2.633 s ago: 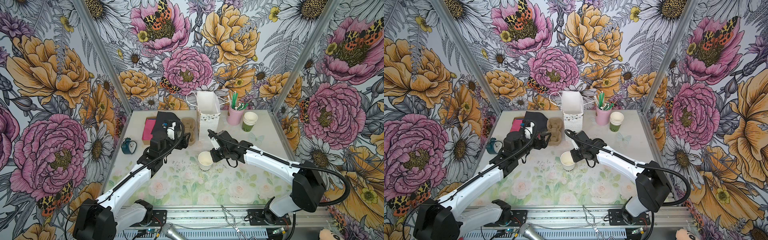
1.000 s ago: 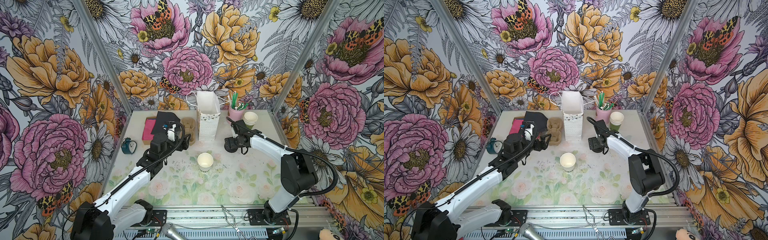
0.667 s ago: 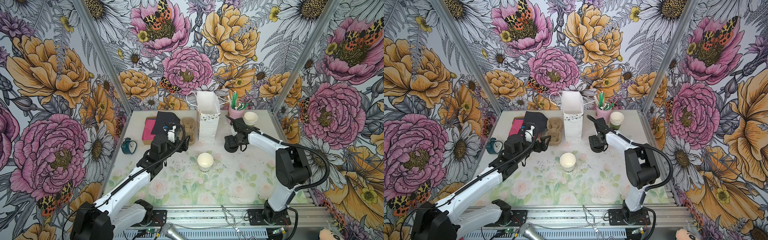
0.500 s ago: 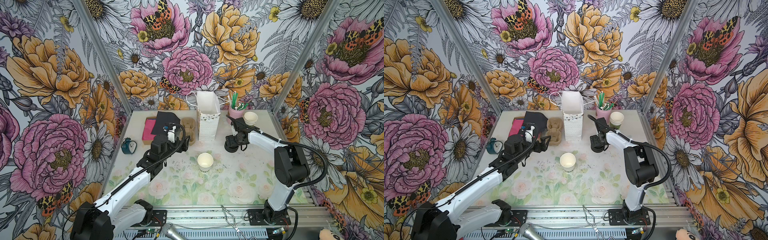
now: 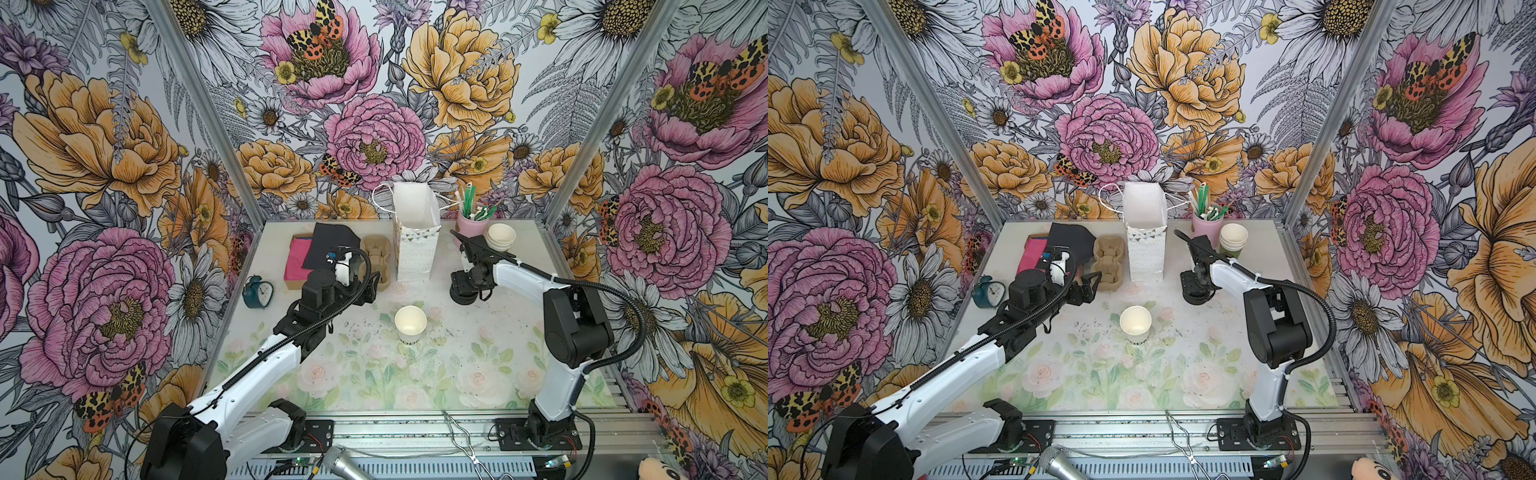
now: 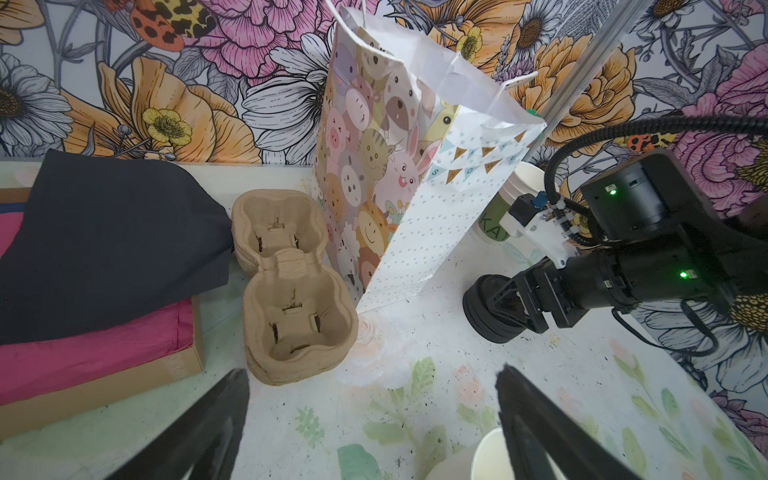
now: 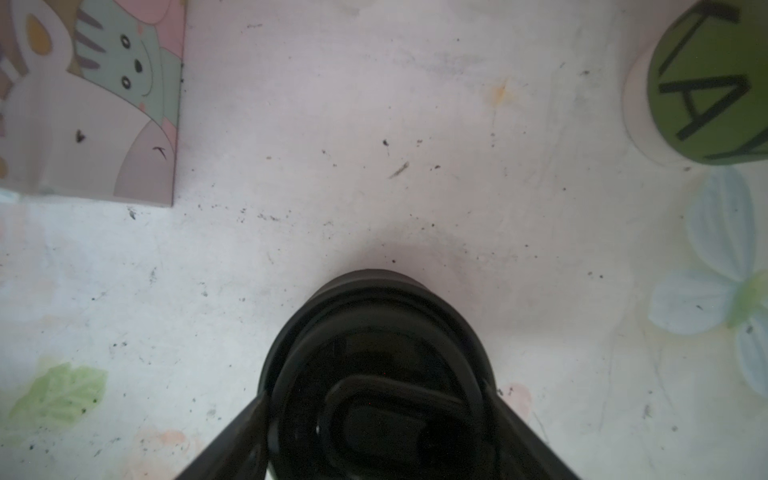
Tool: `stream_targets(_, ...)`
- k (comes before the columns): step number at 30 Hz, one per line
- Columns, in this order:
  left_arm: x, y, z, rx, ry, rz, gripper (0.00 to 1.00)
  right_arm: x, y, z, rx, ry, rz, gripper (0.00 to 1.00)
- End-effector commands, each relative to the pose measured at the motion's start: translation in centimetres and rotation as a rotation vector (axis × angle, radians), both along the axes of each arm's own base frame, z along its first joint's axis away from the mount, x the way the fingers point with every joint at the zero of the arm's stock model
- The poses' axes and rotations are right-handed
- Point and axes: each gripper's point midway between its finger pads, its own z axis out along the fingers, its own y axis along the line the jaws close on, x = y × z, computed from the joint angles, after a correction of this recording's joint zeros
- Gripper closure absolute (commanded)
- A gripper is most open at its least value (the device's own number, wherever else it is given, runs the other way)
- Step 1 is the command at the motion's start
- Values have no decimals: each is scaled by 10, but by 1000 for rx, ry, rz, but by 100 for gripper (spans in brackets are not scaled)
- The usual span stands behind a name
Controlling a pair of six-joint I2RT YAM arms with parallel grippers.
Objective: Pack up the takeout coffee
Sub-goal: 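Lift the black lid with the right gripper and carry it over the cup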
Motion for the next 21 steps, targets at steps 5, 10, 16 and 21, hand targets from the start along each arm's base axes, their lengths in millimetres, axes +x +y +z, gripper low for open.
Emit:
stream_targets(5, -2, 4, -2, 21, -14, 10, 6, 4, 3, 4, 15, -7, 1, 30)
stream_targets(10, -3, 4, -3, 21, -12, 9, 6, 5, 2, 18, 18, -42, -3, 33)
stream_targets(16, -3, 4, -1, 17, -14, 9, 5, 4, -2, 44, 20, -102, -11, 33)
stream_targets(21, -3, 4, -1, 15, -13, 9, 5, 0, -5, 65, 26, -149, -13, 33)
